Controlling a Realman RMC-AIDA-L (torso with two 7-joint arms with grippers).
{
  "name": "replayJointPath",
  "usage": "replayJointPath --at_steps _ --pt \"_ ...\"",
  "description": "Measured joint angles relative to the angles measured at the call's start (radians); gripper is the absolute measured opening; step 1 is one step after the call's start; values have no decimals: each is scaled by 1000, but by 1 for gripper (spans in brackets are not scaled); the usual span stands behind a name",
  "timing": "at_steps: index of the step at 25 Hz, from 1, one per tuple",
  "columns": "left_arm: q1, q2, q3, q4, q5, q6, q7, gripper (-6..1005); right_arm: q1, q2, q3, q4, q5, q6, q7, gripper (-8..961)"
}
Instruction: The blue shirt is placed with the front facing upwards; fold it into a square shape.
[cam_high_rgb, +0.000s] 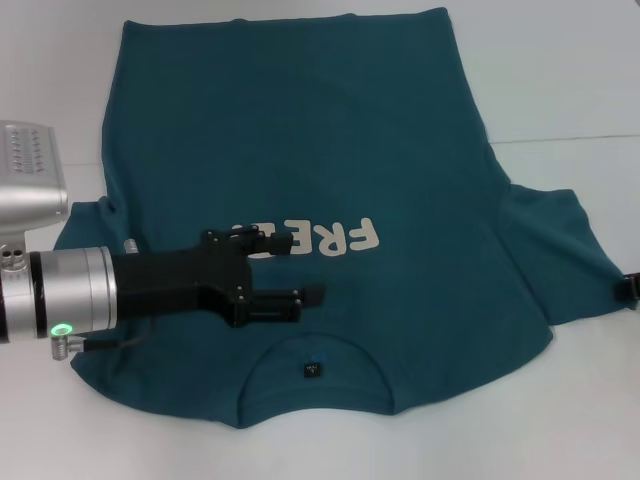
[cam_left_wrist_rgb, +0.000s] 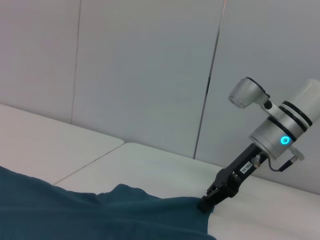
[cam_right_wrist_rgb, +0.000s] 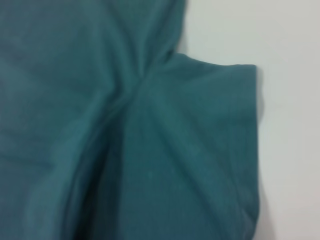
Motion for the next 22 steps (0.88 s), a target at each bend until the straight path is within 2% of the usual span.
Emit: replayJointPath --at_steps 6,15,22 --pt "4 -5 0 2 0 0 -1 859 -14 -2 4 0 -48 49 12 32" --pt "9 -9 0 1 0 0 -4 860 -21 -19 3 0 -51 91 11 33" --pt "9 -13 0 2 0 0 -5 860 -3 -17 -6 -1 -51 144 2 33"
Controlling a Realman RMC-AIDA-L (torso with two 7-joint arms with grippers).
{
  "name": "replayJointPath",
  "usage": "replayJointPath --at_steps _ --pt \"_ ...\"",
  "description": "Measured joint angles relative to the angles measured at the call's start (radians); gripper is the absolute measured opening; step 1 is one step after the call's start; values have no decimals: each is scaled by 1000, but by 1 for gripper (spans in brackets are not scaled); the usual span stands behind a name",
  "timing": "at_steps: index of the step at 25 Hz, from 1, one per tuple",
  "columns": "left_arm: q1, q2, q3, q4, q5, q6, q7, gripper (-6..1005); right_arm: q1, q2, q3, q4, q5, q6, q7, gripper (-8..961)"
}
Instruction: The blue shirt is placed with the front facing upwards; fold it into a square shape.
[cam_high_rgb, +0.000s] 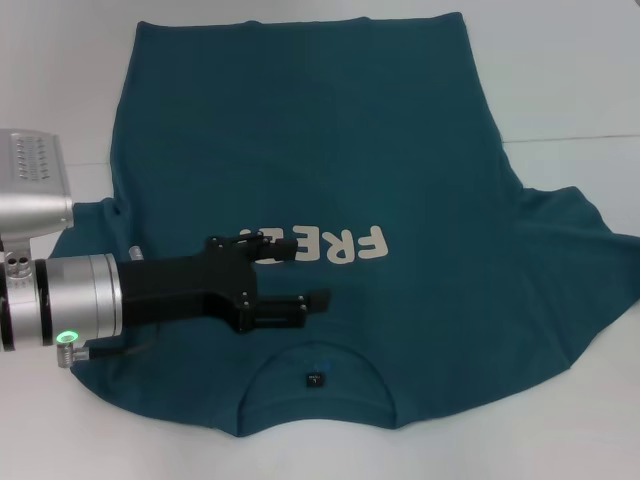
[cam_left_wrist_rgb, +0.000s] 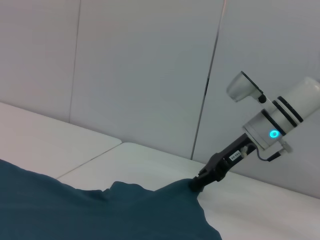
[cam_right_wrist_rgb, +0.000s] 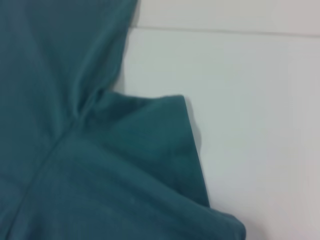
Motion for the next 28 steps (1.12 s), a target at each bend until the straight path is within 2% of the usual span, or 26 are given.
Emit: replayJointPath --at_steps 7,10,11,16,28 --pt "0 0 0 1 0 -11 0 860 35 13 -40 -6 8 6 -6 33" --pt "0 -1 0 1 0 -20 0 860 61 27 -49 -13 9 -4 -12 33" --pt "-1 -1 1 1 0 -22 0 860 79 37 -65 -16 9 -10 -13 32" --pt "0 -1 1 2 0 -24 0 860 109 53 -107 -27 9 -23 -10 32" --pt "0 3 0 2 0 -26 0 859 171 61 -277 -18 91 -41 3 32"
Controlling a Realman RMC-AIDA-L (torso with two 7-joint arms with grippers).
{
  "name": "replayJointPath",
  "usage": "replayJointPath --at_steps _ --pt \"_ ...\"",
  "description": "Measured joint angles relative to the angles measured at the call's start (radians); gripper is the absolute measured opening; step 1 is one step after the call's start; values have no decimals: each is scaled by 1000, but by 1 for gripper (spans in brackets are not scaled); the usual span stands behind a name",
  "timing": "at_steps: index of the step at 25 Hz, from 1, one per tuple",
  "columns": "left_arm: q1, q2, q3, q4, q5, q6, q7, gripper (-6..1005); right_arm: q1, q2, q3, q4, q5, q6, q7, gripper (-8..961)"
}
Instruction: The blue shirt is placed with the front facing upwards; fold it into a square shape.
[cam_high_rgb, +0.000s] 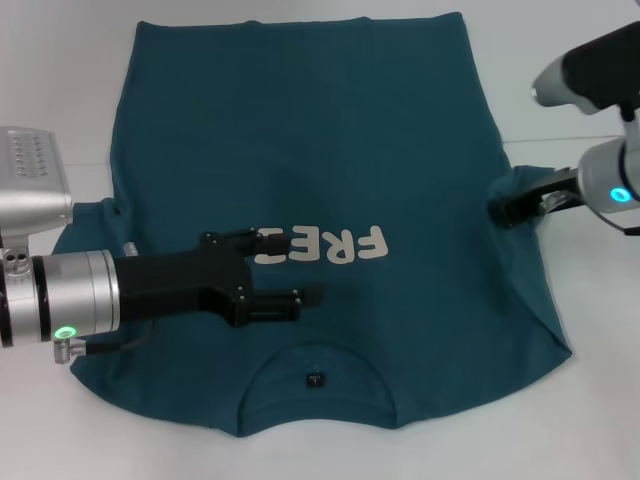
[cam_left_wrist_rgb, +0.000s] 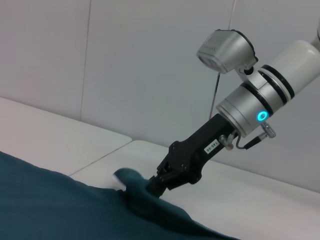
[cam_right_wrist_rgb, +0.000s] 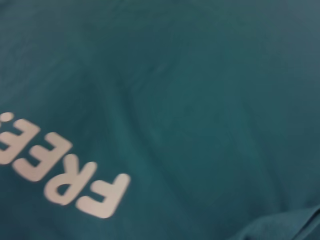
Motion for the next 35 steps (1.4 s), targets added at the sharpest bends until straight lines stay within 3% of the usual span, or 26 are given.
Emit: replayJointPath --at_steps 13,35 --pt "1 -2 0 0 0 -10 3 859 10 4 -166 37 73 8 8 34" --pt "1 -4 0 0 0 -14 8 859 32 4 -184 86 77 53 22 38"
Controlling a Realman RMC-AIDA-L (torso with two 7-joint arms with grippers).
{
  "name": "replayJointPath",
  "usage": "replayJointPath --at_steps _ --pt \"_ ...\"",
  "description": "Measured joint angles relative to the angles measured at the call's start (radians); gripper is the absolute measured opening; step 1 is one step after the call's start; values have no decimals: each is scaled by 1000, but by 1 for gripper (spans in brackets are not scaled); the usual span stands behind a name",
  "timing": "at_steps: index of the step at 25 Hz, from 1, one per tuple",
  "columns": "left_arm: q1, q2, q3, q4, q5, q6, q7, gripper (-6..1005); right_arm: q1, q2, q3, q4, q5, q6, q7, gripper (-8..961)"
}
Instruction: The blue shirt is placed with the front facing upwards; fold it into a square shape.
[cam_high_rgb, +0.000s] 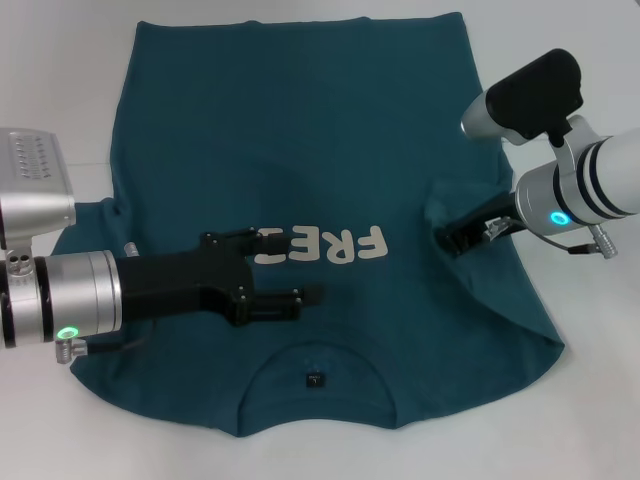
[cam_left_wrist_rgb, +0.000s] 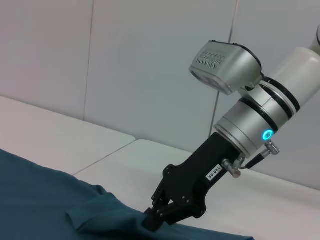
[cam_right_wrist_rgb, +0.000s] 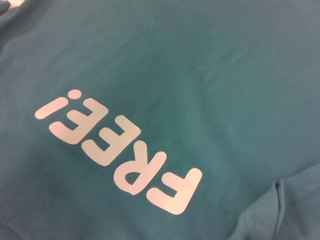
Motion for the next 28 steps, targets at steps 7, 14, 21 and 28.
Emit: replayJointPath --at_steps 7,14,21,28 --pt "0 0 0 -2 0 -3 2 859 2 0 0 0 0 7 21 49" --pt "0 0 0 -3 0 -14 5 859 8 0 0 1 0 9 26 173" --pt "0 0 0 -5 0 -14 5 860 15 -1 0 3 19 15 26 394" --pt "0 -1 0 -1 0 -14 2 860 7 -7 10 -10 62 57 25 542"
